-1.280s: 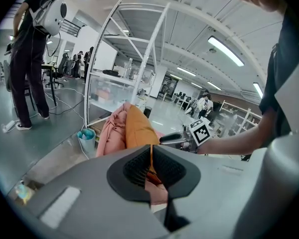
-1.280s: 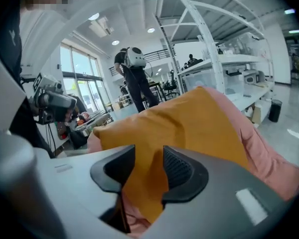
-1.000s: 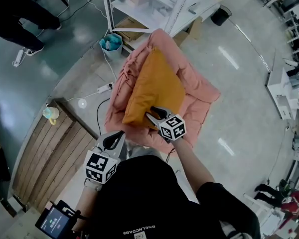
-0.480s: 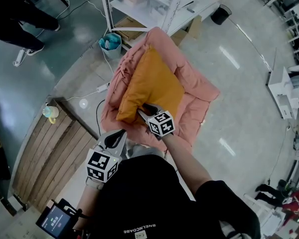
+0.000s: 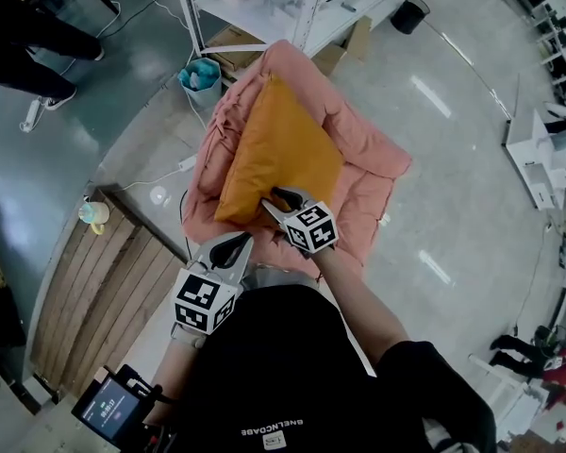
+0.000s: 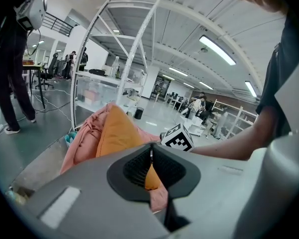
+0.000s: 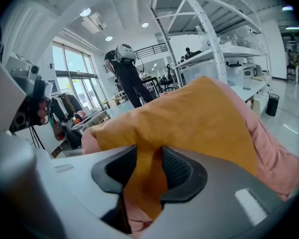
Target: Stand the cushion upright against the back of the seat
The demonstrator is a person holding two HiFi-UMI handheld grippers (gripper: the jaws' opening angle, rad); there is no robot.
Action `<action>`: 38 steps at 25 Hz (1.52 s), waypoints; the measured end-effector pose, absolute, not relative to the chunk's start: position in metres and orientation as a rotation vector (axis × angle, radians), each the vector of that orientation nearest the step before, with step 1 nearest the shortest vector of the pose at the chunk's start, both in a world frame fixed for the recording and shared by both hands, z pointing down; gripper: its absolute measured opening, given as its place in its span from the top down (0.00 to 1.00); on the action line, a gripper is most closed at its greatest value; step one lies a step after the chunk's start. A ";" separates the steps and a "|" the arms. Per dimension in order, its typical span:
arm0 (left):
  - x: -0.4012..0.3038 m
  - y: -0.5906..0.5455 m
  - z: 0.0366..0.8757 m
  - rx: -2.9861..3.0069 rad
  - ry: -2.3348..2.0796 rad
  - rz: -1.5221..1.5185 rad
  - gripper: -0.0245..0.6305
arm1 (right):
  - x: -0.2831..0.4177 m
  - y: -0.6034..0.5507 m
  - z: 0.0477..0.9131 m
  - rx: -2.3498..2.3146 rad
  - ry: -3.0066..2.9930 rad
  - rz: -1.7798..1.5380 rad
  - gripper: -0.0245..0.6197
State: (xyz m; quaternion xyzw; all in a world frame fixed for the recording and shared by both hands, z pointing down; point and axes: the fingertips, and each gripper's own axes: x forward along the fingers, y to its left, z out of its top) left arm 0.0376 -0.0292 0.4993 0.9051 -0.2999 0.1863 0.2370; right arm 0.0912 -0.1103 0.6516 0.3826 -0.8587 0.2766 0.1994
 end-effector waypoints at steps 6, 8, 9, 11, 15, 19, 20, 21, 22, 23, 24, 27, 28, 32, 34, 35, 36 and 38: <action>0.046 -0.038 0.495 2.529 -0.743 0.516 0.92 | 0.105 -0.104 0.636 1.178 -2.402 0.789 0.70; 0.048 -0.043 0.493 2.546 -0.711 0.513 0.92 | 0.110 -0.100 0.630 1.227 -2.395 0.795 0.70; 0.049 -0.045 0.491 2.553 -0.692 0.512 0.92 | 0.113 -0.099 0.626 1.256 -2.391 0.798 0.70; 0.051 -0.052 0.488 2.565 -0.651 0.510 0.92 | 0.120 -0.094 0.618 1.315 -2.377 0.801 0.70; 0.059 -0.074 0.492 2.592 -0.555 0.504 0.92 | 0.133 -0.093 0.608 1.444 -2.347 0.799 0.71; 0.075 -0.081 0.496 2.628 -0.436 0.531 0.92 | 0.150 -0.081 0.596 1.583 -2.306 0.802 0.71; 0.080 -0.078 0.495 2.635 -0.410 0.540 0.92 | 0.156 -0.074 0.591 1.618 -2.298 0.804 0.71; 0.085 -0.074 0.494 2.641 -0.383 0.548 0.92 | 0.162 -0.066 0.586 1.656 -2.288 0.807 0.71; 0.090 -0.069 0.494 2.647 -0.354 0.556 0.92 | 0.167 -0.058 0.582 1.697 -2.276 0.810 0.71; 0.094 -0.064 0.493 2.653 -0.324 0.561 0.92 | 0.171 -0.048 0.577 1.737 -2.265 0.812 0.71; 0.097 -0.057 0.492 2.658 -0.294 0.566 0.92 | 0.175 -0.039 0.571 1.776 -2.253 0.811 0.71; 0.106 -0.038 0.488 2.675 -0.207 0.586 0.92 | 0.185 -0.011 0.551 1.892 -2.222 0.800 0.72; 0.111 -0.033 0.487 2.680 -0.178 0.594 0.92 | 0.189 -0.003 0.545 1.932 -2.211 0.797 0.73; 0.138 -0.018 0.489 2.698 -0.061 0.622 0.92 | 0.214 0.024 0.528 2.079 -2.166 0.781 0.76; 0.152 -0.009 0.488 2.713 -0.008 0.631 0.92 | 0.229 0.038 0.520 2.147 -2.143 0.763 0.79; 0.159 -0.005 0.488 2.721 0.016 0.634 0.92 | 0.236 0.046 0.516 2.178 -2.132 0.752 0.80; 0.166 -0.001 0.487 2.728 0.037 0.635 0.92 | 0.242 0.054 0.512 2.205 -2.124 0.743 0.81; 0.180 0.008 0.483 2.740 0.078 0.630 0.92 | 0.254 0.070 0.503 2.246 -2.114 0.722 0.82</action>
